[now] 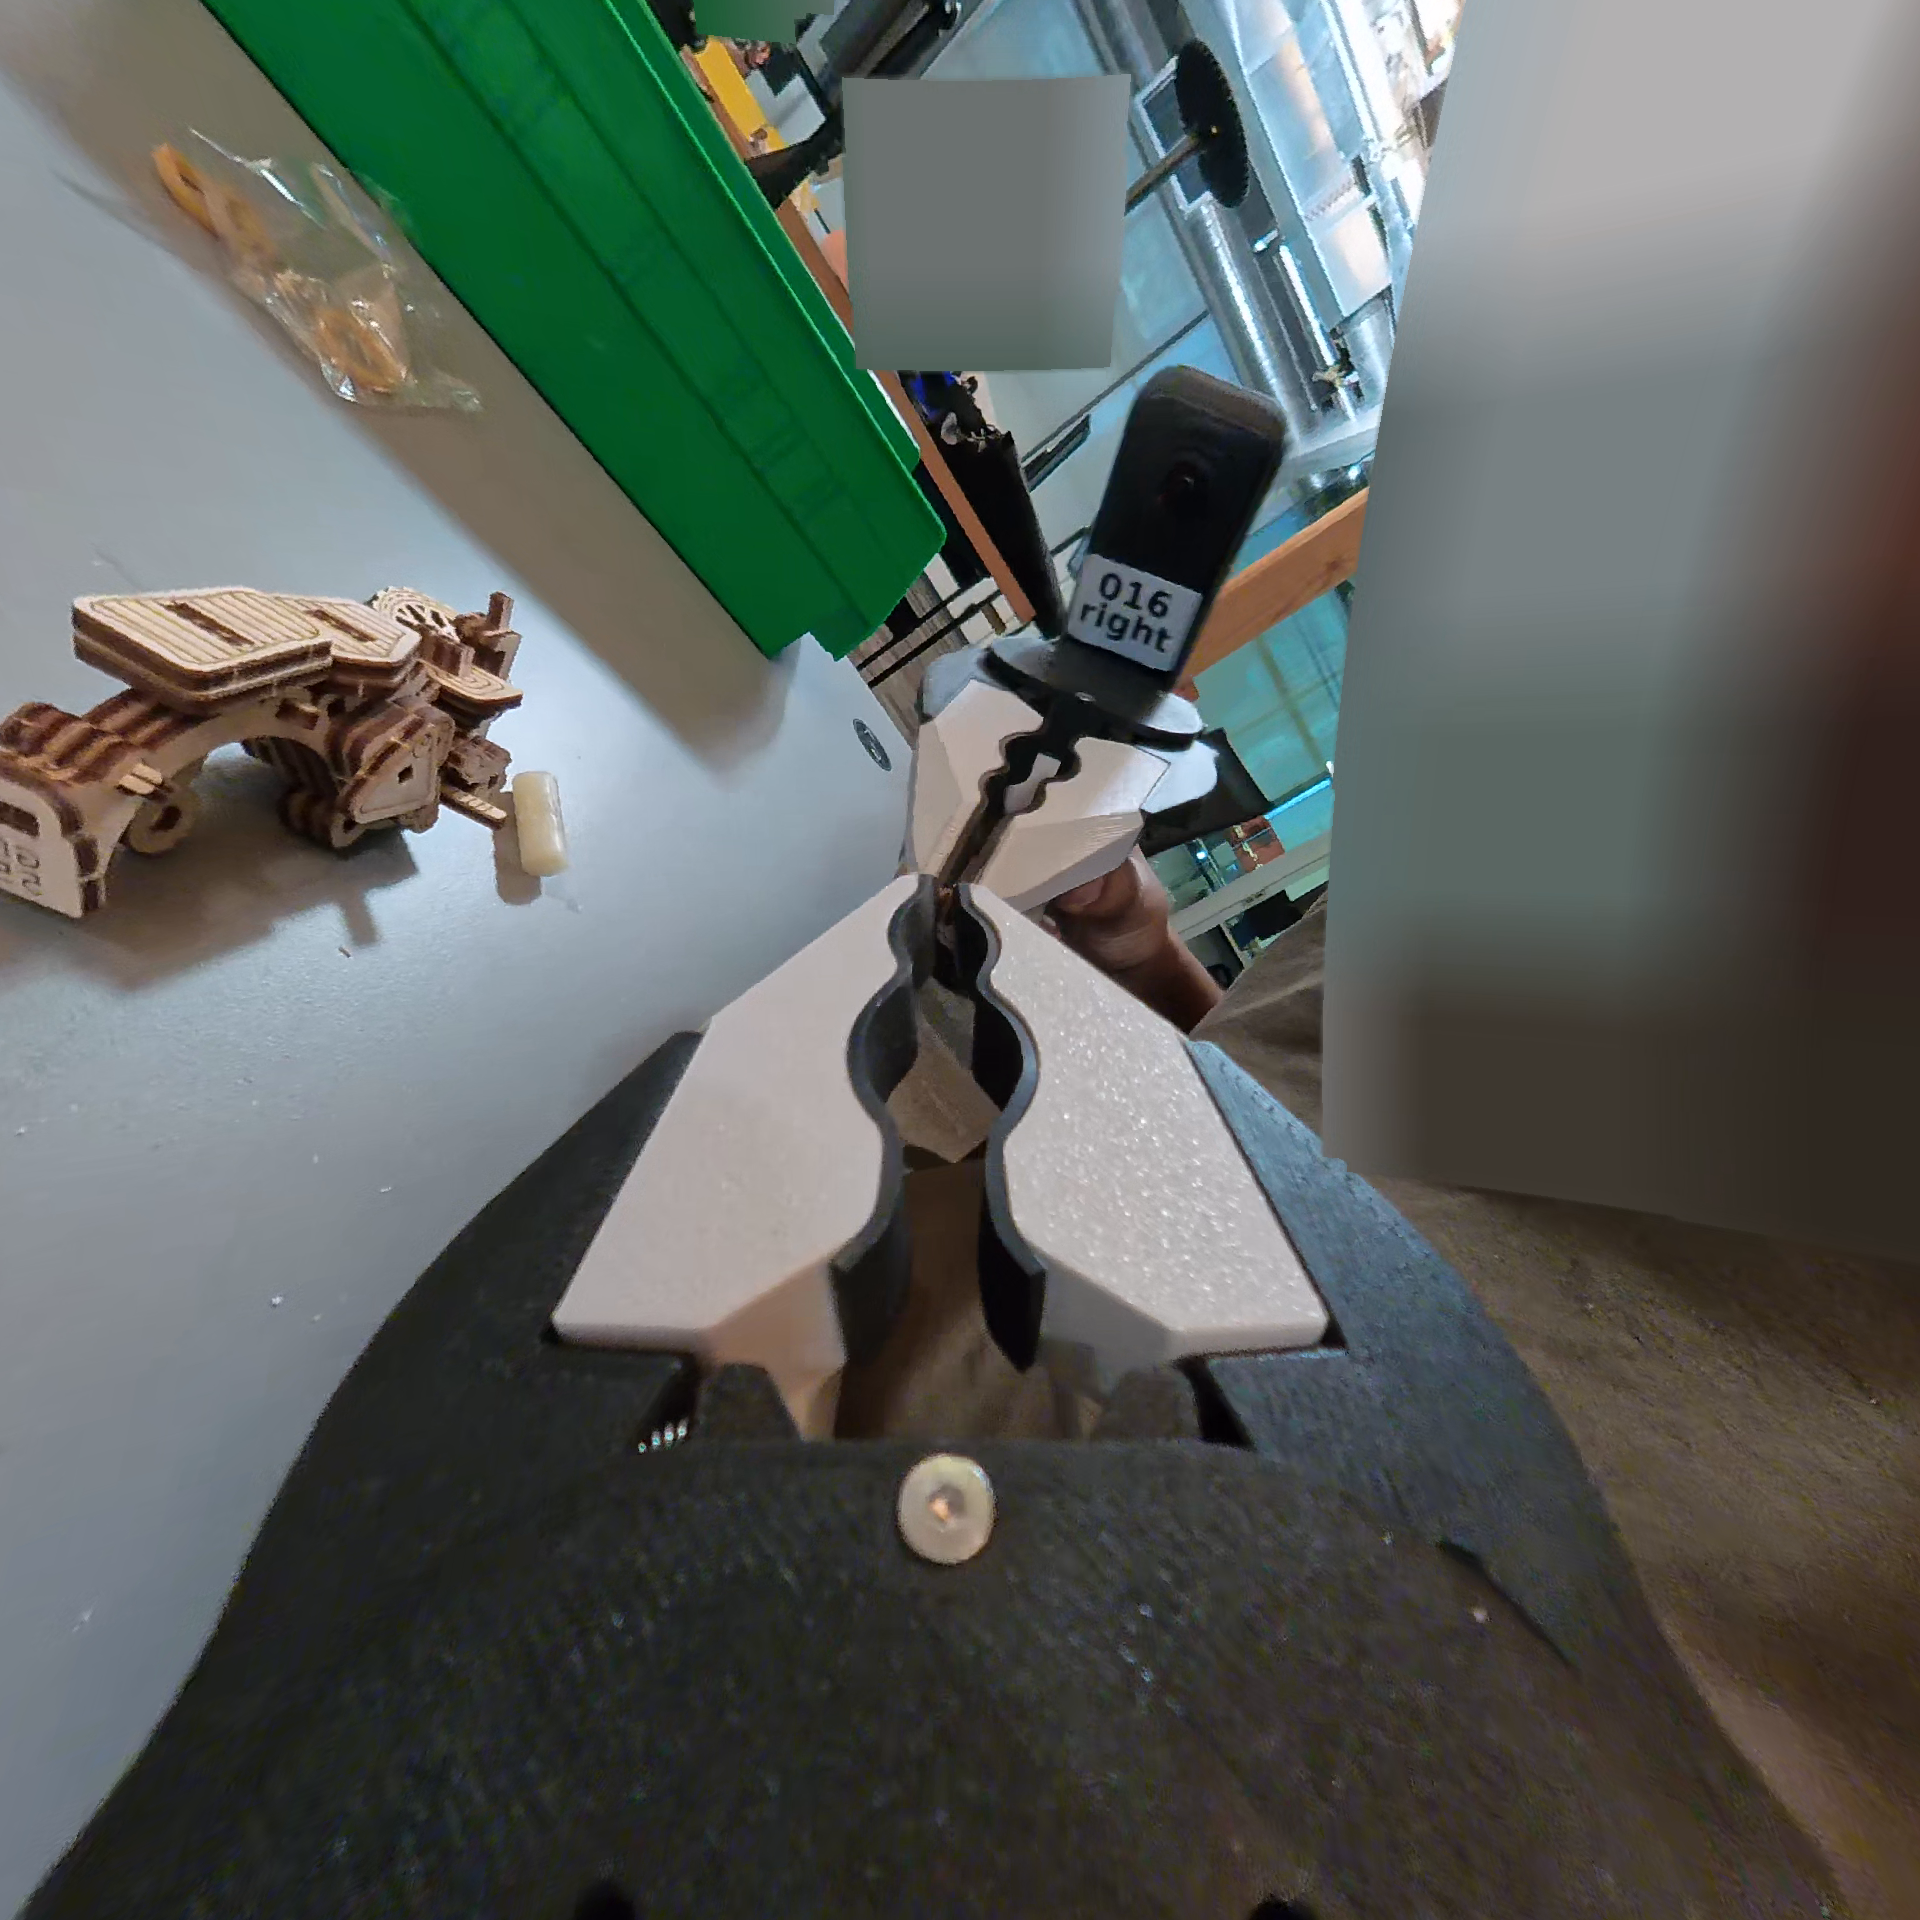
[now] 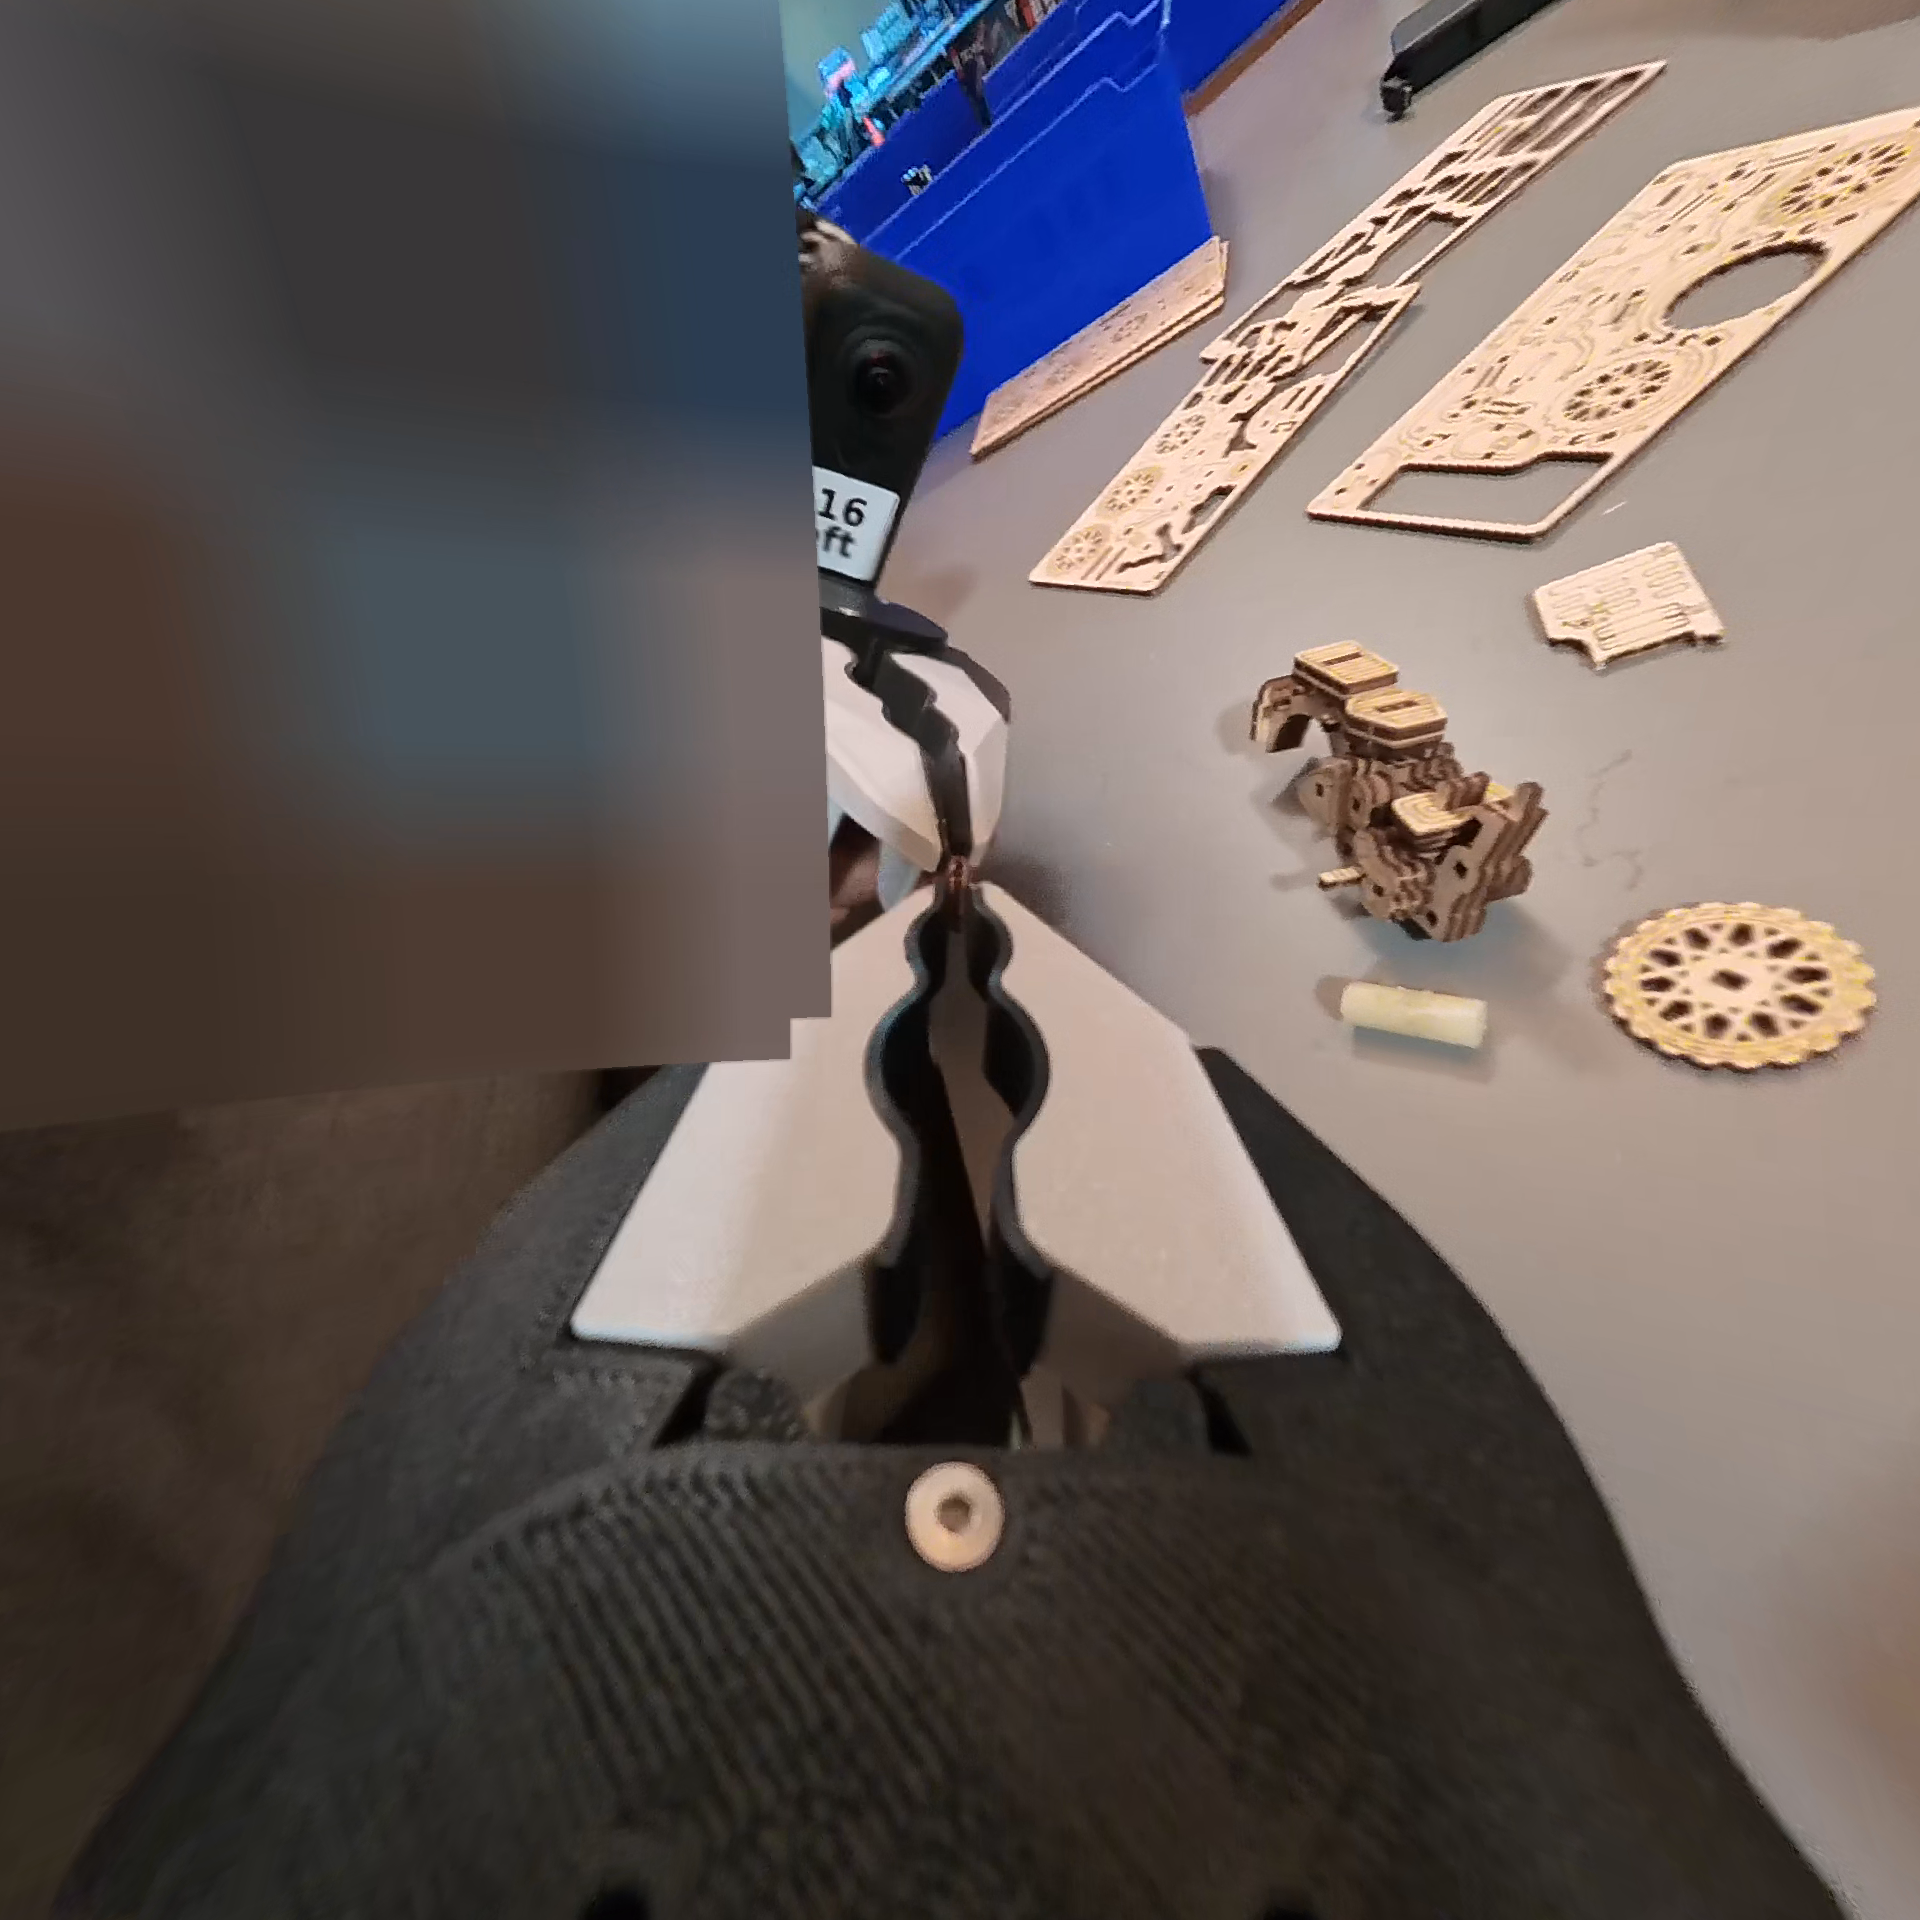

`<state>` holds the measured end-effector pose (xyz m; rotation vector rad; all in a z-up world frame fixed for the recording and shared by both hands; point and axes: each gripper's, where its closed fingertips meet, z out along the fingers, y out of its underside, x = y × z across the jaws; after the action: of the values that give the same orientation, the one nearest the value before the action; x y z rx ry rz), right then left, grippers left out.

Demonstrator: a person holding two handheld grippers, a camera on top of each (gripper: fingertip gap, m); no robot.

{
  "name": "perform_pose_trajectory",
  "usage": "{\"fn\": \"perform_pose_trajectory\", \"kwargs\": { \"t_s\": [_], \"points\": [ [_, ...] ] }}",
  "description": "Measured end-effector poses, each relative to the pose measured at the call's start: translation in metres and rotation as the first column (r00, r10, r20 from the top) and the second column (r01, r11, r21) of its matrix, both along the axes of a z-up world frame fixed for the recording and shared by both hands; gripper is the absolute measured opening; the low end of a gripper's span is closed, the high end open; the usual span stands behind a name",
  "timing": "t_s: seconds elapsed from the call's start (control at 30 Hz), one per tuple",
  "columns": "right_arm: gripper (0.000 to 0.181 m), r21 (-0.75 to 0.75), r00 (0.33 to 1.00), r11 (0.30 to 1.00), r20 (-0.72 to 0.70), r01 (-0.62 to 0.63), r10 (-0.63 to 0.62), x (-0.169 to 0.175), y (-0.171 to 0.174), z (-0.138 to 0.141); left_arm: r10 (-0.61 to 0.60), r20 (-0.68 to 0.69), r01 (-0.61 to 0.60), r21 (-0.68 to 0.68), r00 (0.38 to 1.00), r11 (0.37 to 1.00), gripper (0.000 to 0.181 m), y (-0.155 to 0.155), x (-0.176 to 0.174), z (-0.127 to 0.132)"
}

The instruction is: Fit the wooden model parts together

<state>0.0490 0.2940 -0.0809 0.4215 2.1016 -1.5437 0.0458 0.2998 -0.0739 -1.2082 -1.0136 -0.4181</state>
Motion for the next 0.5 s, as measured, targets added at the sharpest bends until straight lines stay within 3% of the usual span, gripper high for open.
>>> {"fn": "perform_pose_trajectory", "kwargs": {
  "t_s": [0.23,0.5],
  "points": [
    [0.0,-0.077,0.988,0.996,0.15,-0.035,0.046,0.0037,0.002,0.0087,-0.026,-0.037,0.028,0.028,0.999,0.999,0.003,0.0016,0.0038,0.0078],
    [0.001,-0.101,0.973,0.994,0.217,-0.05,0.071,0.0056,0.0029,0.0104,-0.038,-0.05,0.04,0.036,0.998,0.999,0.003,0.0028,0.0057,0.0099]
  ]
}}
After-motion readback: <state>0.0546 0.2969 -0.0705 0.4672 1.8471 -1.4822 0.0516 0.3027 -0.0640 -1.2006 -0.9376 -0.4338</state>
